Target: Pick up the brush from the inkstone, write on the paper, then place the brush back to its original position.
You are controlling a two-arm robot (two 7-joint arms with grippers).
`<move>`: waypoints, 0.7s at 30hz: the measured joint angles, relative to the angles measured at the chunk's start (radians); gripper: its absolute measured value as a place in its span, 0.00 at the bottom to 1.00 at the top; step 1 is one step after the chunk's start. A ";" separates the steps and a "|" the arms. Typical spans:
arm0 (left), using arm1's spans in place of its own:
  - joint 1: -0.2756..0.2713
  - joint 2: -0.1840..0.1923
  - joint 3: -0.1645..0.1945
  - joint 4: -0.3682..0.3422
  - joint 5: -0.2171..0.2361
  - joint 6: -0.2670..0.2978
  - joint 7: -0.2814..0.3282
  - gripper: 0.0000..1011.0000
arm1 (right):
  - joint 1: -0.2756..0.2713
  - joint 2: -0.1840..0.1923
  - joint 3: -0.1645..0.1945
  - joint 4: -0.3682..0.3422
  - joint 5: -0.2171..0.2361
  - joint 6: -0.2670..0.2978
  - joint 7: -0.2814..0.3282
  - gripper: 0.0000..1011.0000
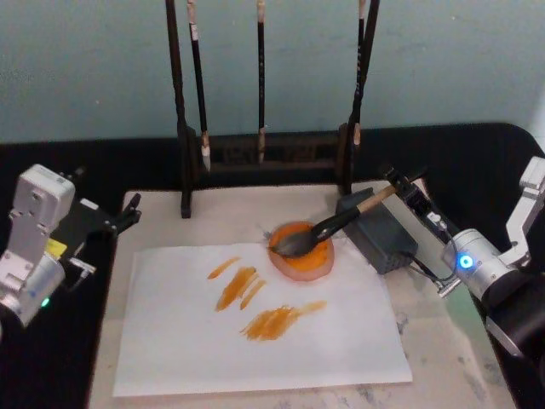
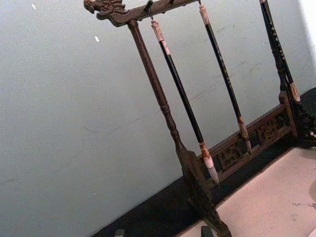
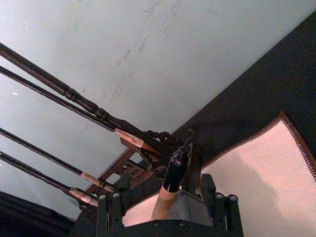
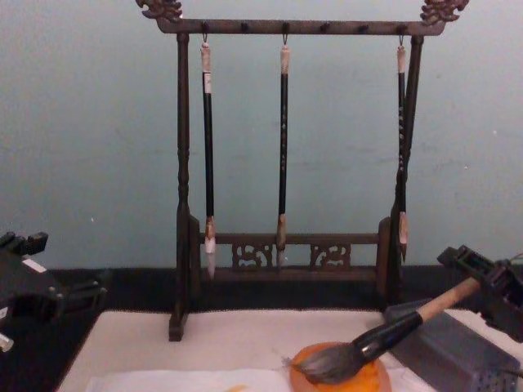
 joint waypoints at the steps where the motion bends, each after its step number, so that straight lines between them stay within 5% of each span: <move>1: 0.000 0.000 0.000 0.000 0.000 0.000 0.000 0.99 | 0.000 0.000 0.000 0.000 0.000 0.000 0.000 0.90; 21: 0.000 0.000 0.000 0.000 0.000 0.000 0.000 0.99 | 0.001 -0.001 0.000 0.002 0.000 0.001 0.000 0.33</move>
